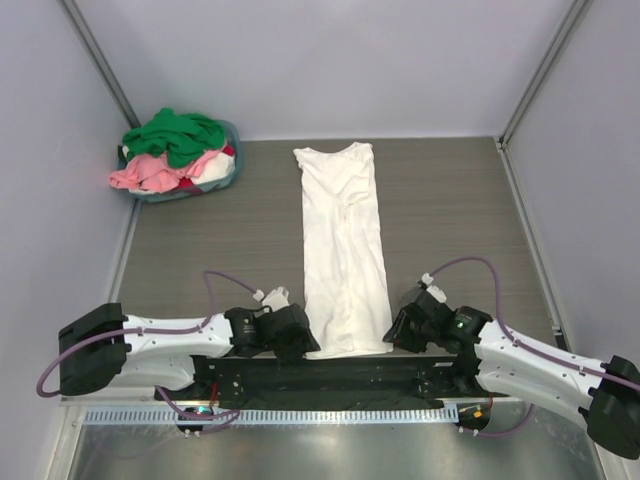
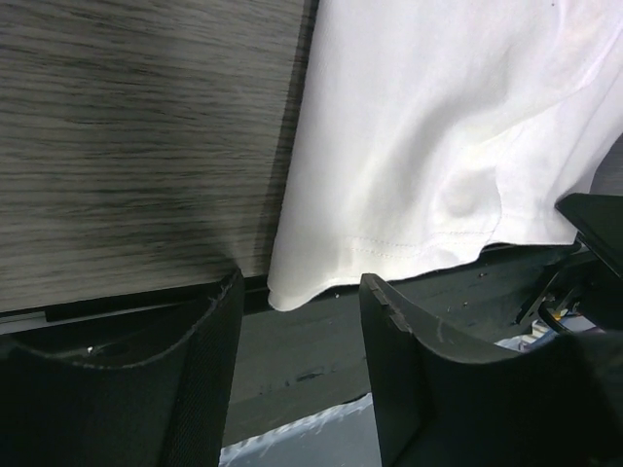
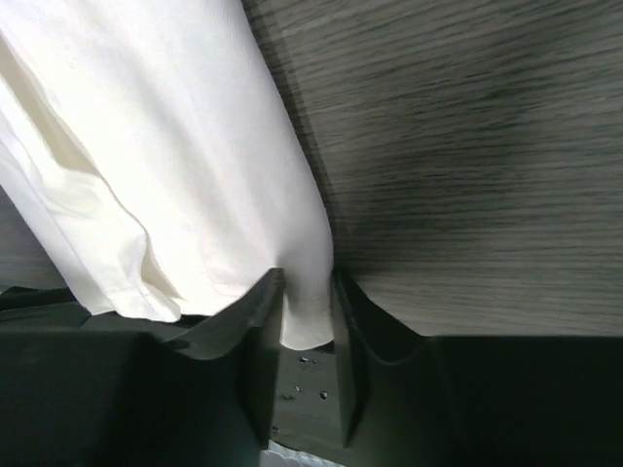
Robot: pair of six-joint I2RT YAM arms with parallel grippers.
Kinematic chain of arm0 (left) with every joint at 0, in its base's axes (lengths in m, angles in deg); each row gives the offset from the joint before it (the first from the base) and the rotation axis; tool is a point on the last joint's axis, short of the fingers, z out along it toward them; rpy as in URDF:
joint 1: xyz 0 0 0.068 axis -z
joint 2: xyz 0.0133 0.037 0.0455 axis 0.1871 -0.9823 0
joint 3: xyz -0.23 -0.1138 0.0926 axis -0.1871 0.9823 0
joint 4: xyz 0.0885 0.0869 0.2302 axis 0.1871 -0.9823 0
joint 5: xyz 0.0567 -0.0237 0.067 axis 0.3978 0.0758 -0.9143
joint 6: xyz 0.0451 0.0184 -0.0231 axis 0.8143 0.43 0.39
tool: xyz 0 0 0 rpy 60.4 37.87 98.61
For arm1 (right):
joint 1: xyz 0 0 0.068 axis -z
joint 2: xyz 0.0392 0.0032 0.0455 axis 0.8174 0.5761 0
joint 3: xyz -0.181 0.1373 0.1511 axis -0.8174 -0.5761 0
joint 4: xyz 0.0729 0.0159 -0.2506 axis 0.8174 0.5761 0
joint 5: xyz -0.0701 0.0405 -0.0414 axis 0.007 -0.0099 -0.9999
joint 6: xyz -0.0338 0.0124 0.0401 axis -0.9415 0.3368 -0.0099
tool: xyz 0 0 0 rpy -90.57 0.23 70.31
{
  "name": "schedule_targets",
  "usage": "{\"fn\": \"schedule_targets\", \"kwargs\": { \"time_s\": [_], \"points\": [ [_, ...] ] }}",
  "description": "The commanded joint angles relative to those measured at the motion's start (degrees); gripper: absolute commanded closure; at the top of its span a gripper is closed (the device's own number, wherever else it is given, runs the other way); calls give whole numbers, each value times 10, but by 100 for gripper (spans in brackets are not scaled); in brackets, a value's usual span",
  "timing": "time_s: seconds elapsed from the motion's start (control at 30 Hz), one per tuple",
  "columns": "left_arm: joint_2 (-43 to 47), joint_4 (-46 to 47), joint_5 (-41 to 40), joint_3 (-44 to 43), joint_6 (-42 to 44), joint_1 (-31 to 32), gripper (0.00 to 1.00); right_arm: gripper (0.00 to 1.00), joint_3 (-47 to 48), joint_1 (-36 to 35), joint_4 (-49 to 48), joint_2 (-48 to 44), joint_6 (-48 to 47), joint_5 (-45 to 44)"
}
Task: Fold and stack the t-shirts
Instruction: Fold the tshirt
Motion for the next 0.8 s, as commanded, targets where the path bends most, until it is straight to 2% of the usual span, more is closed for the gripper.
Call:
{"fn": "schedule_targets", "kwargs": {
  "time_s": [0.0, 0.07, 0.1, 0.2, 0.23, 0.3, 0.33, 0.43, 0.47, 0.57, 0.77],
  "points": [
    [6, 17, -35, 17, -14, 2, 48, 71, -23, -5, 9, 1, 6, -7],
    [3, 28, -37, 19, -11, 2, 54, 77, -22, -6, 9, 1, 3, -7],
    [-1, 32, -38, 19, -9, 2, 57, 86, -21, -5, 9, 2, 2, -7],
    [-5, 38, -46, 16, -4, 2, 69, 99, -19, -5, 12, 7, -4, -2],
    [-4, 39, -49, 16, -4, 2, 78, 99, -17, -5, 12, 4, -6, 0],
    [2, 41, -60, 13, 7, 2, 88, 99, -8, -5, 27, 0, -9, -3],
    [15, 39, -64, 5, 14, 2, 100, 99, 0, -5, 49, -6, -14, -12],
    [38, -35, -108, -68, 48, 2, 100, 99, 60, -6, 104, -10, -21, -38],
    [40, -88, -120, -89, 55, 1, 100, 99, 78, -5, 118, -8, -27, -58],
    [41, -156, -156, -166, 79, -2, 100, 99, 160, -5, 158, 24, -41, -106],
    [40, -207, -144, -248, 136, -69, 100, 99, 320, 6, 186, 105, -87, -178]
  ]
}}
